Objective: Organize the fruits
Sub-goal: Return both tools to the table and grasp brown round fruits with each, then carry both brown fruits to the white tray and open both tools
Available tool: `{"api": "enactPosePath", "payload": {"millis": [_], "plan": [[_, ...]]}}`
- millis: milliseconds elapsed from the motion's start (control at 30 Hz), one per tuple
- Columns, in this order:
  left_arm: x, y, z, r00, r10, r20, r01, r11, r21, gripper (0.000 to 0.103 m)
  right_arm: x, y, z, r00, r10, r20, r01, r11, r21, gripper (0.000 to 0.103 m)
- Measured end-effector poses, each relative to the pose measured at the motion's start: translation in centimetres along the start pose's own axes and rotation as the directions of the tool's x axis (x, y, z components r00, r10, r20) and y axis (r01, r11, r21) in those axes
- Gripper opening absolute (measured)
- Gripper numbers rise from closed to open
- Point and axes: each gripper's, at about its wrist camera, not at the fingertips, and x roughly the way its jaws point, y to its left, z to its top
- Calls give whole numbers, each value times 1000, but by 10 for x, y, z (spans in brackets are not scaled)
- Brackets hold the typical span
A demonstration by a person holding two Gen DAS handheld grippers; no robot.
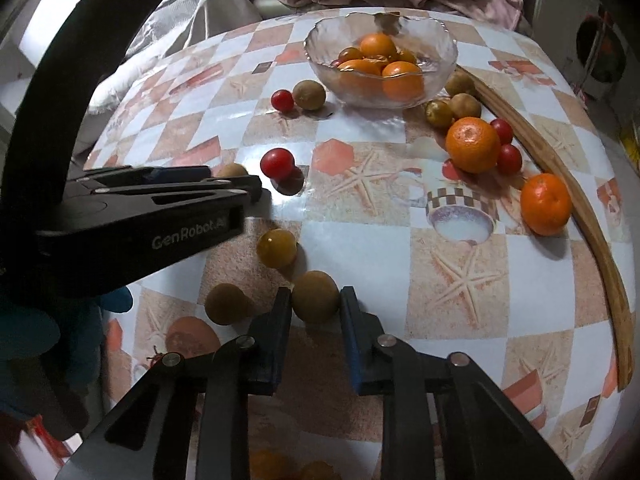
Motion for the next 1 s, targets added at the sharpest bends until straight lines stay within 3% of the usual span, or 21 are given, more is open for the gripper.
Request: {"api": "enactPosePath", "payload": {"millis": [467, 800, 1000], "plan": [[-45, 15, -41, 997, -76, 18, 77, 995, -68, 27, -27, -15, -16, 999, 23, -32, -21, 997, 71, 27], [-89, 40, -81, 997, -59, 52, 65, 990, -128, 27, -40, 4, -21, 999, 35, -39, -33, 999, 40, 27], [-110, 65, -108, 998, -7, 69, 18, 986, -165, 27, -47, 27, -22, 998, 49, -41, -49, 999, 3, 27]]}}
